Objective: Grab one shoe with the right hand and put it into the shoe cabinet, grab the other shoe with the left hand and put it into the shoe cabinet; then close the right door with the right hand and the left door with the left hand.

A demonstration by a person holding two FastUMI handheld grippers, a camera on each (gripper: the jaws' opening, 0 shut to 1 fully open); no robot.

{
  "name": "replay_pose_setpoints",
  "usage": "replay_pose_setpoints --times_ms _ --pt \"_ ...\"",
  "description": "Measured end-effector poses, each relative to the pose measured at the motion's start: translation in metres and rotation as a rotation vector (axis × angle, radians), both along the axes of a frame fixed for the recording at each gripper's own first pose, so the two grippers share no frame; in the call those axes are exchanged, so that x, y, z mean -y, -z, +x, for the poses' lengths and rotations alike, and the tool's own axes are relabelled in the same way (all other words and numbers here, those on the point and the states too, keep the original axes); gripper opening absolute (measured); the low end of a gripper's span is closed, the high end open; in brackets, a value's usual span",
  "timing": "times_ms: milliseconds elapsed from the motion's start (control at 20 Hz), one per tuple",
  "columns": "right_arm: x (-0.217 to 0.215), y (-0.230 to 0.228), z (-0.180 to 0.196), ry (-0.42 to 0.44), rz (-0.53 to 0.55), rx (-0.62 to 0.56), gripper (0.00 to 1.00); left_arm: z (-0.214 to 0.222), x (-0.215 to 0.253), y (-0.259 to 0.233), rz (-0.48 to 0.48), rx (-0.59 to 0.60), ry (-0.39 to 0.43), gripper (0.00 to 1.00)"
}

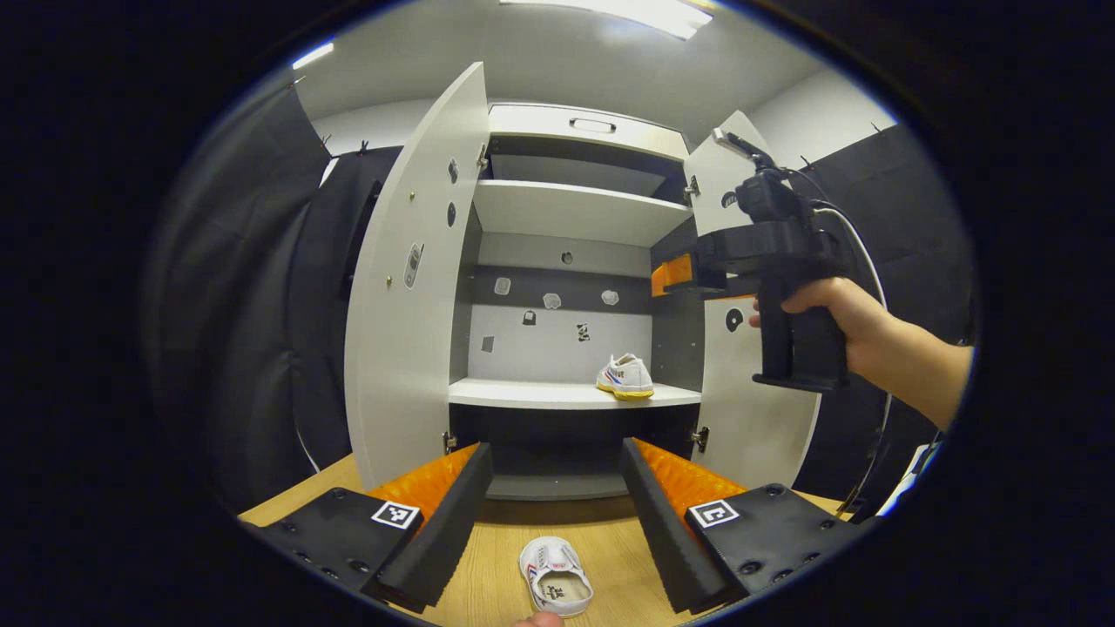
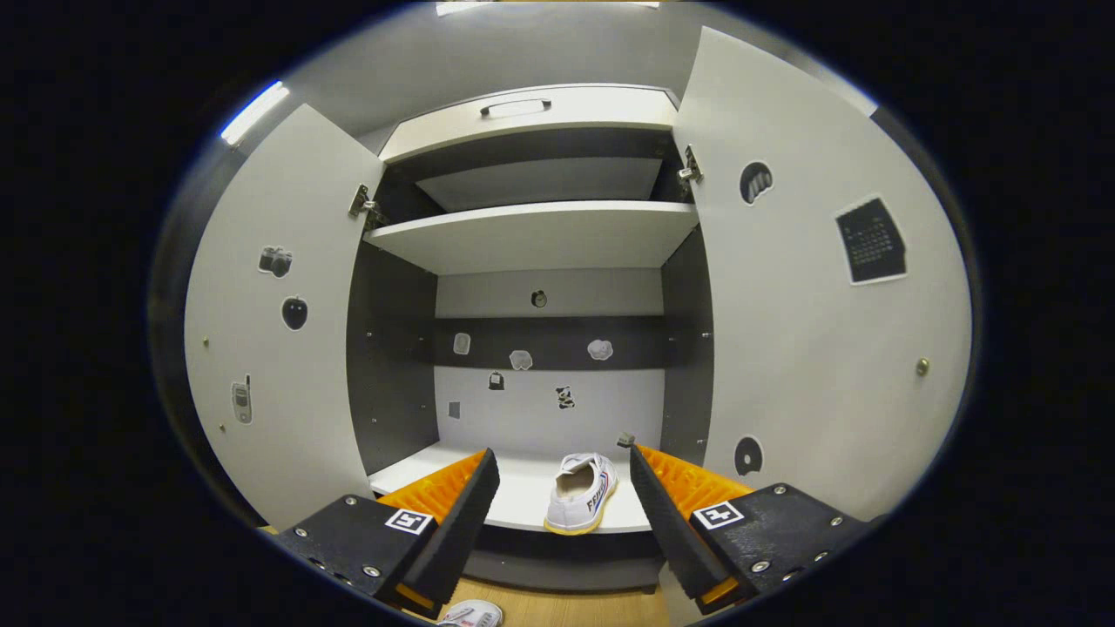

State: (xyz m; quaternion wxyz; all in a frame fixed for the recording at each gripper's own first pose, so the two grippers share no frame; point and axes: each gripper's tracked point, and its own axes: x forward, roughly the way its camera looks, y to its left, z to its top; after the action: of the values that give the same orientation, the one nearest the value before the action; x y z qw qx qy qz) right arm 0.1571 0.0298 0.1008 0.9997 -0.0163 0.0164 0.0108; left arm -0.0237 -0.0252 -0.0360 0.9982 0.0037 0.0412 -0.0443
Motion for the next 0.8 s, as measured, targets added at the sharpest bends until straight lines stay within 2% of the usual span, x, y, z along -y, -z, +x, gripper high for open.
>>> replay_pose_setpoints --times_ms 400,550,800 --pt "0.025 0.047 -0.078 0.073 -0.020 0.052 0.93 0.000 0.010 0.009 -0.005 -0.027 0.011 0.96" --pt "0.029 0.067 -0.105 0.076 -0.054 0.064 0.93 -0.001 0.010 0.013 -0.004 -0.035 0.006 0.96" --pt "0.031 0.103 -0.140 0.087 -0.037 0.037 0.93 -0.001 0.006 0.022 -0.007 -0.059 -0.010 0.96"
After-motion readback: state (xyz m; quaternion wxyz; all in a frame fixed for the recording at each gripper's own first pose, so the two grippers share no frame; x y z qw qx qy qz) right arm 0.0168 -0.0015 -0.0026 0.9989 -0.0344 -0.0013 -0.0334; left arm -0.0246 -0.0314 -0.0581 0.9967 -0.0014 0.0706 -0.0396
